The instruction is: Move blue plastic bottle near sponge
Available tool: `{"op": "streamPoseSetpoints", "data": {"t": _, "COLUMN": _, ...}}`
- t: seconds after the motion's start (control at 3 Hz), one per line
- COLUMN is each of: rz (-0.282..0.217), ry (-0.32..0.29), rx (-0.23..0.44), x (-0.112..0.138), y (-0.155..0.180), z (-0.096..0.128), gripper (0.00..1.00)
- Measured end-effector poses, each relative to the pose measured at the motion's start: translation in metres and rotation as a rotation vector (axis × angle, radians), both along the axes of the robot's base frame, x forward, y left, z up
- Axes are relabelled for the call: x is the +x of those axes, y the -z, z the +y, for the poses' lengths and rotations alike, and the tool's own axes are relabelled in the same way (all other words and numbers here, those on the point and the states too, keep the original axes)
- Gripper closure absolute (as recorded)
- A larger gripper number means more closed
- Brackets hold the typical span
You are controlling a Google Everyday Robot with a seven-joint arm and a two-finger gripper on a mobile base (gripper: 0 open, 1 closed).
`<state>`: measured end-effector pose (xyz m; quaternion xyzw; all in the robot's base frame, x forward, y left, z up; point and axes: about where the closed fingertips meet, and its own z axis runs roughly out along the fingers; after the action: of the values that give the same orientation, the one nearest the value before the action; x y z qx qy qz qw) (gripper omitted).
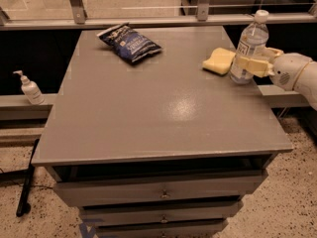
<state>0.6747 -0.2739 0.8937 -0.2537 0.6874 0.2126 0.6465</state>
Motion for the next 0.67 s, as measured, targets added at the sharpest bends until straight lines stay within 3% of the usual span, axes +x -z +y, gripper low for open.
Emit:
{"op": "streamPoseSetpoints", "data": {"t": 0.33, "rz": 0.0, "ry": -0.007, "rx": 0.008, "x": 0.005, "y": 0.0029, "z": 0.0035, "gripper": 1.0}}
{"op": "streamPoseSetpoints", "data": {"t": 0.67, "rz": 0.0, "ry": -0.007, "rx": 0.008, "x": 0.0051, "y": 0.002, "z": 0.0035, "gripper": 0.83}}
